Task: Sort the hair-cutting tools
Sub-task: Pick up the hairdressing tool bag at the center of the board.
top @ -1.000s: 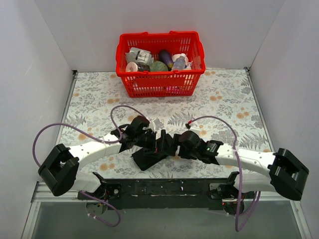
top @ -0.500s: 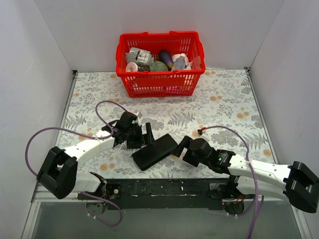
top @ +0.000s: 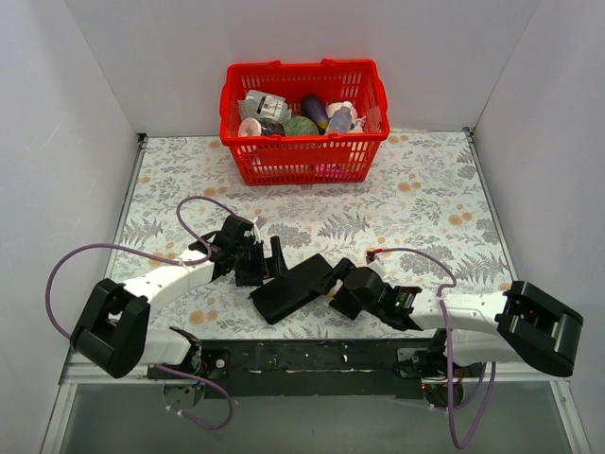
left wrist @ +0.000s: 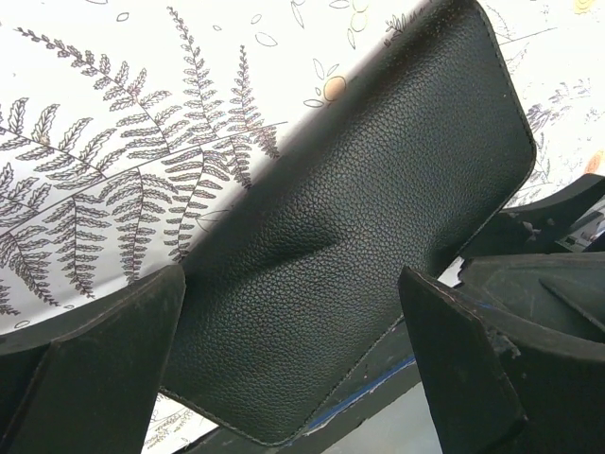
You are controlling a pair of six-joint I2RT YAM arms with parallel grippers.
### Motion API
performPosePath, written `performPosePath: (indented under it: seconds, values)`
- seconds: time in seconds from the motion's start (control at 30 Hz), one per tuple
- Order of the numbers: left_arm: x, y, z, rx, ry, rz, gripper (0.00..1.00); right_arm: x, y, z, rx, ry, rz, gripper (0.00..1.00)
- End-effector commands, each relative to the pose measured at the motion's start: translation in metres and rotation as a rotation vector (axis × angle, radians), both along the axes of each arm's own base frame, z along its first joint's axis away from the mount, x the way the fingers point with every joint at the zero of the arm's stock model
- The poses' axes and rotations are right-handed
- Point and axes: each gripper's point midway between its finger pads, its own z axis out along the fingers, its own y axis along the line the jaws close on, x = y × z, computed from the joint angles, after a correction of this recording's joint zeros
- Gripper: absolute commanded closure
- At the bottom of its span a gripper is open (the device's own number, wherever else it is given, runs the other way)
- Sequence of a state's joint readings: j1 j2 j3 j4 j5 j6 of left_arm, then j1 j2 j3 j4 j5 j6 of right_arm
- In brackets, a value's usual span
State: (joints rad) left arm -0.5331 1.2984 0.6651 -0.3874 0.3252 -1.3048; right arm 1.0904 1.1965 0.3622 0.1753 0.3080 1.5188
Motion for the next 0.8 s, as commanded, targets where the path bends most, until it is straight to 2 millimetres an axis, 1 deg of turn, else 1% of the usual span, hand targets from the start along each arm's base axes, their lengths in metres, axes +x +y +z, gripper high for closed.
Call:
performPosePath:
  seconds: [0.0,0.03,0.1,0.13,0.27,0.3,0.4,0.57,0.6,0.63,0.77]
  values:
    - [-0.004,-0.006,0.0,-0.021,0.021,-0.03,0.02,-0.003,0.008,-0.011,0.033,0.031,-0.029,0.09]
    - [-0.004,-0.006,-0.001,-0.023,0.027,-0.029,0.02,-0.008,0.009,-0.018,0.017,0.045,-0.021,0.09]
    - [-0.006,-0.007,-0.002,-0.031,0.036,-0.03,0.02,-0.011,0.011,-0.021,0.019,0.064,-0.03,0.09]
    - [-0.006,-0.008,-0.002,-0.035,0.039,-0.028,0.02,-0.016,0.012,-0.027,0.007,0.077,-0.025,0.09]
    - [-0.009,-0.011,-0.004,-0.057,0.058,-0.028,0.02,-0.02,0.007,-0.043,-0.013,0.116,-0.053,0.09]
    - [-0.008,-0.012,-0.003,-0.064,0.056,-0.03,0.02,-0.019,0.008,-0.045,-0.006,0.118,-0.063,0.09]
    - [-0.009,-0.014,-0.003,-0.075,0.066,-0.031,0.02,-0.013,0.003,-0.06,-0.049,0.122,-0.107,0.1]
    - [-0.012,-0.015,-0.003,-0.089,0.082,-0.028,0.02,-0.004,0.0,-0.072,-0.096,0.118,-0.166,0.11]
    - [-0.013,-0.015,-0.005,-0.089,0.089,-0.027,0.02,-0.003,-0.002,-0.077,-0.116,0.119,-0.177,0.11]
    - [-0.015,-0.016,-0.005,-0.095,0.094,-0.033,0.02,0.0,-0.001,-0.077,-0.121,0.116,-0.186,0.11]
    - [-0.018,-0.018,-0.008,-0.113,0.113,-0.032,0.02,0.012,-0.01,-0.08,-0.165,0.081,-0.233,0.11]
